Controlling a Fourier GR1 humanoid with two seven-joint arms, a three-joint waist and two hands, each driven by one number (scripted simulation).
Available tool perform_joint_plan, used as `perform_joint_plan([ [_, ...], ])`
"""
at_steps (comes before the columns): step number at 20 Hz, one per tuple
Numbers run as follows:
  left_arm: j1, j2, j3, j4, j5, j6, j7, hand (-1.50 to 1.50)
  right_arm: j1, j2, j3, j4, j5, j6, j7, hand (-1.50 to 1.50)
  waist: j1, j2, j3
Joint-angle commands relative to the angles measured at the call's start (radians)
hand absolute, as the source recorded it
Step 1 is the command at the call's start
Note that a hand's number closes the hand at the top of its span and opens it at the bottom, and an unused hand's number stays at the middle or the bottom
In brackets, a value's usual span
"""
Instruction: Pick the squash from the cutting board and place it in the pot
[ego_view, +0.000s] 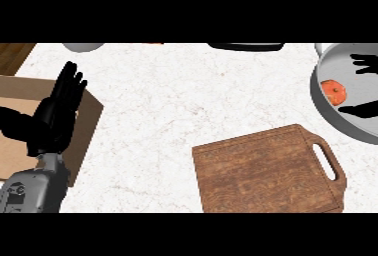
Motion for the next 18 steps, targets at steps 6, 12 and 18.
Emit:
perform_joint_plan([
  [6, -0.006, 0.007, 0.013, 0.000, -0.005, 0.007, 0.004, 0.00, -0.064, -0.080, -0.189, 0.130, -0.203, 0.285, -0.092, -1.50, -0.018, -0.002, 0.000],
  [12, -0.014, 0.005, 0.016, -0.015, 0.009, 0.005, 0.027, 0.00, -0.068, -0.193, -0.242, 0.185, -0.249, 0.404, -0.042, -1.50, -0.001, 0.007, 0.002],
  [18, 0.002, 0.007, 0.011, -0.034, -0.002, 0.007, 0.019, 0.00, -0.016, -0.294, -0.260, 0.187, -0.271, 0.525, -0.044, -1.50, -0.002, 0.008, 0.005],
])
